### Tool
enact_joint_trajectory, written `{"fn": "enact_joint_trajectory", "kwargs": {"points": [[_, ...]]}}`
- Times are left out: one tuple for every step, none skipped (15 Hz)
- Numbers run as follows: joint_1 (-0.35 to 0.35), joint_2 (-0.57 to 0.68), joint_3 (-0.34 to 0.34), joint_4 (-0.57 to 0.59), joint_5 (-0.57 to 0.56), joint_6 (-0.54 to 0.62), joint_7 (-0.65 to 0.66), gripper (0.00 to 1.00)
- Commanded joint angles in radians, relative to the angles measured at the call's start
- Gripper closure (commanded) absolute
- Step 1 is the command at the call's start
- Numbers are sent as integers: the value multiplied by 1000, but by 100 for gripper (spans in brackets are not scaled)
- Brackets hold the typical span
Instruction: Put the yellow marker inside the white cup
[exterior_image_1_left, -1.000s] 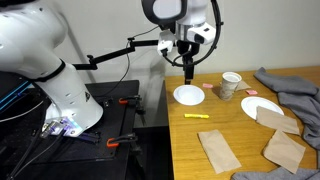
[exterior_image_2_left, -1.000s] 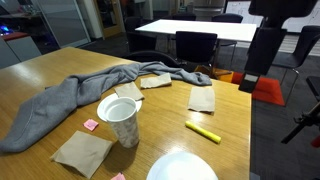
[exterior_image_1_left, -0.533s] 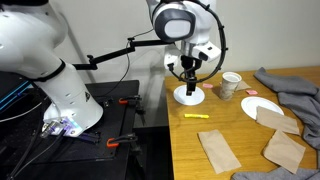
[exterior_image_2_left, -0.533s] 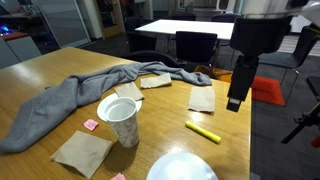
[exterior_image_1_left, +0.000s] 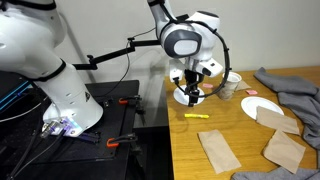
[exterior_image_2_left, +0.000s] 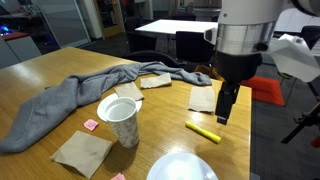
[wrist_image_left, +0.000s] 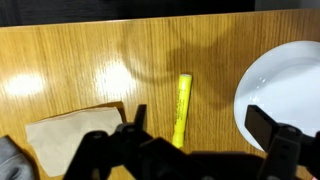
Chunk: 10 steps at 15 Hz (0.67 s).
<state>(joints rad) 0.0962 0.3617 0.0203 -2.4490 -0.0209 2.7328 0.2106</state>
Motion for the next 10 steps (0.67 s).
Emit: {"fn": "enact_joint_trajectory", "kwargs": {"points": [[39, 79, -29, 54, -10, 36, 41, 0], [42, 98, -32, 65, -4, 45, 43, 0], [44, 118, -33, 77, 5, 56, 46, 0], [45, 135, -32, 88, 13, 65, 48, 0], [42, 153, -29, 101, 21, 74, 42, 0], [42, 168, -27, 113, 26, 80, 38, 0], [41, 186, -25, 128, 32, 84, 37, 0], [41, 199, -26, 140, 35, 86, 35, 0], [38, 217, -22, 156, 42, 90, 32, 0], [39, 232, -23, 169, 46, 91, 33, 0]]}}
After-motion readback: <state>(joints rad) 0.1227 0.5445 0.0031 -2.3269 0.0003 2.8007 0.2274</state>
